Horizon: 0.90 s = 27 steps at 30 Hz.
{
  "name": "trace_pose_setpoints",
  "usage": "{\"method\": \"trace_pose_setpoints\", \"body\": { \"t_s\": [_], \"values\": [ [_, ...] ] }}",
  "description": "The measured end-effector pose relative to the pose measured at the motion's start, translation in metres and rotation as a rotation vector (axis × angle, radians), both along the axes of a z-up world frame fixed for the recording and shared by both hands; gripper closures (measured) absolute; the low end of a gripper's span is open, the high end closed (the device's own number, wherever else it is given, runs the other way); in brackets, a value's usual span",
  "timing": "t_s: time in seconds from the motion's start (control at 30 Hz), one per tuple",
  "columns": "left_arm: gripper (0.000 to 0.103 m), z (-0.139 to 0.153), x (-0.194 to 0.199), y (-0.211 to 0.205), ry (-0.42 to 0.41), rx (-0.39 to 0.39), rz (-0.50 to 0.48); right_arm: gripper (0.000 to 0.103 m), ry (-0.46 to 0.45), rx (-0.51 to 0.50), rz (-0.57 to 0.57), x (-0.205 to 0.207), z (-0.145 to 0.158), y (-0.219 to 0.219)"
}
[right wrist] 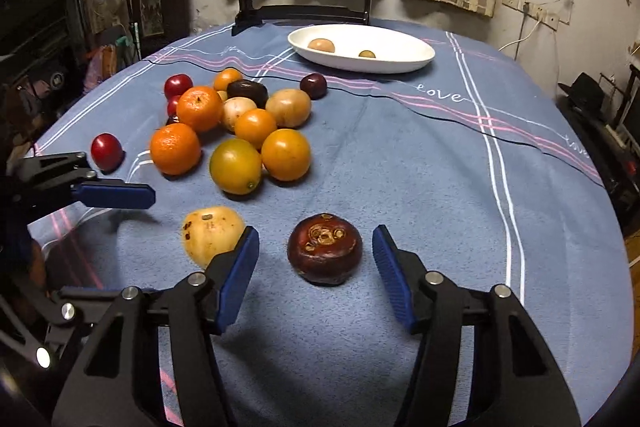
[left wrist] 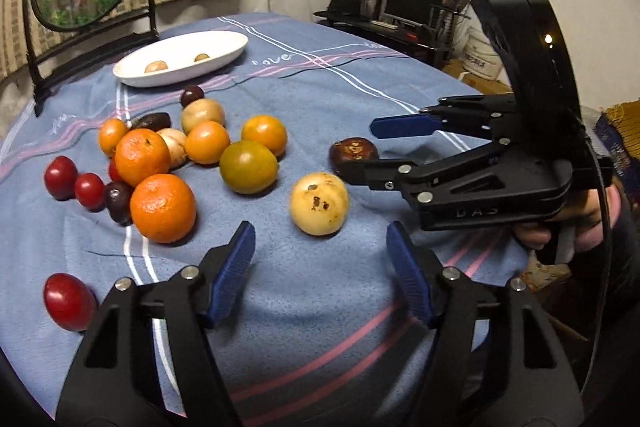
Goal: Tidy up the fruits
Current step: 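Return both tools to the fruit cluster, then grasp the brown fruit with the right tool while the left tool grasps the spotted yellow pear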
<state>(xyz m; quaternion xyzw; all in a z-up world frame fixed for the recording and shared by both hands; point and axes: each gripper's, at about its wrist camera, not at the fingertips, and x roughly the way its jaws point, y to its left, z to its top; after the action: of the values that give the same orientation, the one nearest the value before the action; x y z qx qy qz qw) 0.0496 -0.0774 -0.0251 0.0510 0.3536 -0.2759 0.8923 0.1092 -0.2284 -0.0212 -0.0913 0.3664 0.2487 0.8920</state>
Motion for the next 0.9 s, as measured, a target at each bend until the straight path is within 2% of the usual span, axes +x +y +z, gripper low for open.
{"method": "trace_pose_setpoints", "body": {
  "t_s": [0.07, 0.13, 0.2, 0.27, 0.33, 0.47, 0.67, 0.73, 0.9],
  "values": [
    [0.034, -0.001, 0.003, 0.000, 0.009, 0.010, 0.009, 0.043, 0.009, 0.019, 0.003, 0.001, 0.000, -0.002],
    [0.039, -0.002, 0.008, -0.001, 0.033, 0.015, 0.013, 0.044, 0.016, 0.017, -0.014, 0.002, 0.000, -0.005],
    [0.047, -0.004, 0.013, -0.002, 0.064, 0.012, 0.005, 0.044, 0.019, -0.009, -0.036, 0.001, 0.000, -0.006],
    [0.061, -0.008, 0.020, -0.004, 0.104, 0.015, -0.001, 0.045, 0.027, -0.019, -0.025, -0.001, -0.001, -0.005],
    [0.061, -0.010, 0.026, -0.006, 0.134, 0.014, 0.001, 0.046, 0.028, -0.034, -0.016, -0.001, -0.002, -0.004],
    [0.061, -0.009, 0.033, -0.010, 0.126, 0.041, 0.021, 0.047, 0.029, -0.032, 0.013, -0.002, -0.002, -0.002],
    [0.059, -0.010, 0.037, -0.019, 0.126, 0.064, 0.003, 0.049, 0.050, -0.033, 0.015, 0.005, -0.003, -0.001],
    [0.059, -0.011, 0.040, -0.022, 0.137, 0.066, -0.007, 0.053, 0.057, -0.037, 0.020, 0.008, -0.004, 0.001],
    [0.059, -0.014, 0.046, -0.026, 0.166, 0.062, -0.025, 0.054, 0.079, -0.024, 0.011, 0.011, -0.005, -0.001]
  ]
}}
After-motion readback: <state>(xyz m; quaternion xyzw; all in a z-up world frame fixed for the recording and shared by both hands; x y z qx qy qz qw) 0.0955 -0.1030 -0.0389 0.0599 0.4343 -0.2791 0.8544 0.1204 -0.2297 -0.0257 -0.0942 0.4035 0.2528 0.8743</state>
